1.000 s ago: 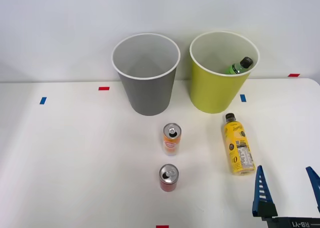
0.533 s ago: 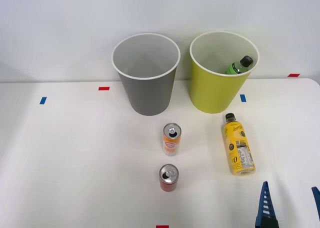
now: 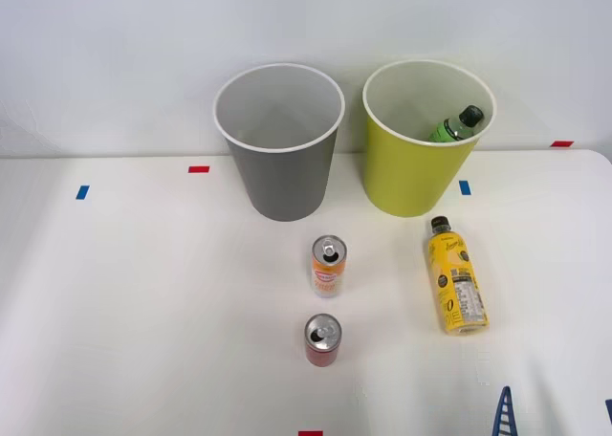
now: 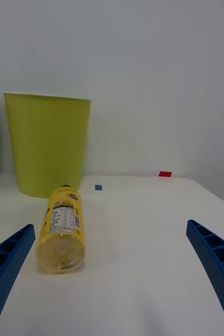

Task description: Put cans in the gray bin, plastic bottles in the light green bin

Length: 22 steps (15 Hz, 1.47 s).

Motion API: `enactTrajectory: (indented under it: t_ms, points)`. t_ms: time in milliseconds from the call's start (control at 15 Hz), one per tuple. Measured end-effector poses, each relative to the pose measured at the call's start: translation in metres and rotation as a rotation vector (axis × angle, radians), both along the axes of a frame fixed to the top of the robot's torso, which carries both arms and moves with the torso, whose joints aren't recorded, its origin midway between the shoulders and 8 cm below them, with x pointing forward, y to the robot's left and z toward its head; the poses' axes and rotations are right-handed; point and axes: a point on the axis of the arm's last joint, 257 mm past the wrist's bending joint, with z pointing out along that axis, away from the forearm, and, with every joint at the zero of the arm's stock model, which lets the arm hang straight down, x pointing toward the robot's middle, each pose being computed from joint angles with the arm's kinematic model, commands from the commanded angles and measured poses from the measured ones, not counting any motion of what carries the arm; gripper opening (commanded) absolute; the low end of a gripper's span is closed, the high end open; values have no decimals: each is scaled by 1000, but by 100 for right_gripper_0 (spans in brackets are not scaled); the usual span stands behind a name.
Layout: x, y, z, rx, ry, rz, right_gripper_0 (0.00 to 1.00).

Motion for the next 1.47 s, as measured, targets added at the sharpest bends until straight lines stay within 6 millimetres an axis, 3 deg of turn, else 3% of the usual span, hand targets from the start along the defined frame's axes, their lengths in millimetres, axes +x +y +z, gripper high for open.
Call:
enactTrajectory:
  t_ms: [467, 800, 1067, 1467]
  points:
    - [-25, 11, -12, 70, 46, -34, 100]
    - [-40, 22, -44, 71, 132, -7, 100]
    - [-42, 36, -46, 93, 139, 17, 100]
    - [-45, 36, -43, 96, 129, 27, 100]
